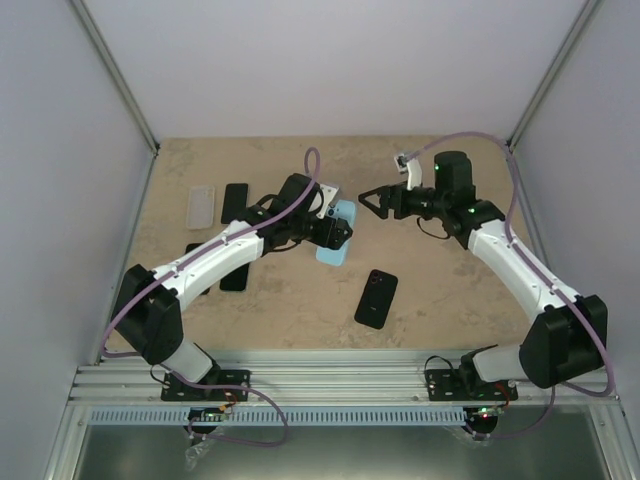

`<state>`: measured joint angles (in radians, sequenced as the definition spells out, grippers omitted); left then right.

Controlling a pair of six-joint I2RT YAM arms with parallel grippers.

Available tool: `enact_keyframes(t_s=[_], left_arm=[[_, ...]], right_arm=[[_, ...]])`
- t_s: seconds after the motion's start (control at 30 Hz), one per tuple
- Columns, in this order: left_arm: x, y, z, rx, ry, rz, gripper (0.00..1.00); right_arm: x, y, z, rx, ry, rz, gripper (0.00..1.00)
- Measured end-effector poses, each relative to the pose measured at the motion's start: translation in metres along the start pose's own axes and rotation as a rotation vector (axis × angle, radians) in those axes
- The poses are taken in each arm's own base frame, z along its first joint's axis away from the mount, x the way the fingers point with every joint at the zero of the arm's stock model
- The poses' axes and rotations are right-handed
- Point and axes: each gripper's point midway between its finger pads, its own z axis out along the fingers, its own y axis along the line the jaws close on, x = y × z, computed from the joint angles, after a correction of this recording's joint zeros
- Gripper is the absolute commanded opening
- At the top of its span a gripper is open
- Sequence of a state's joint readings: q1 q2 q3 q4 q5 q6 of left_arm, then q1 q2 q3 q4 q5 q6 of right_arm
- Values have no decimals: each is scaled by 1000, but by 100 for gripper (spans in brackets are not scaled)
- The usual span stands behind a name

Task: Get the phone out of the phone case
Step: Adjust the phone.

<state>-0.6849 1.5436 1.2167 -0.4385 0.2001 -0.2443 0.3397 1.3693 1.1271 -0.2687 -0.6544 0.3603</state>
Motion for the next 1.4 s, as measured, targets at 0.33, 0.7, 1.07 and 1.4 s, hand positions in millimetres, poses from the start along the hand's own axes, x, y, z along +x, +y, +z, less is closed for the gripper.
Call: enact_keyframes(t_s=[0.33,0.7,1.07,1.4], left_arm=[[-1,-4,0,18,-1,-16,31],[-16,-14,1,40,-22,-3,31],[-24,-5,8,-19,-11,21,99],[-73,3,-24,-177,-113,209,99]], right_arm=[[19,-11,20,-41,60,192,63],[33,-5,39,-78,113,223,24],[27,-10,47,-85,126,278,1],[16,-65,28,48,71,503,0]])
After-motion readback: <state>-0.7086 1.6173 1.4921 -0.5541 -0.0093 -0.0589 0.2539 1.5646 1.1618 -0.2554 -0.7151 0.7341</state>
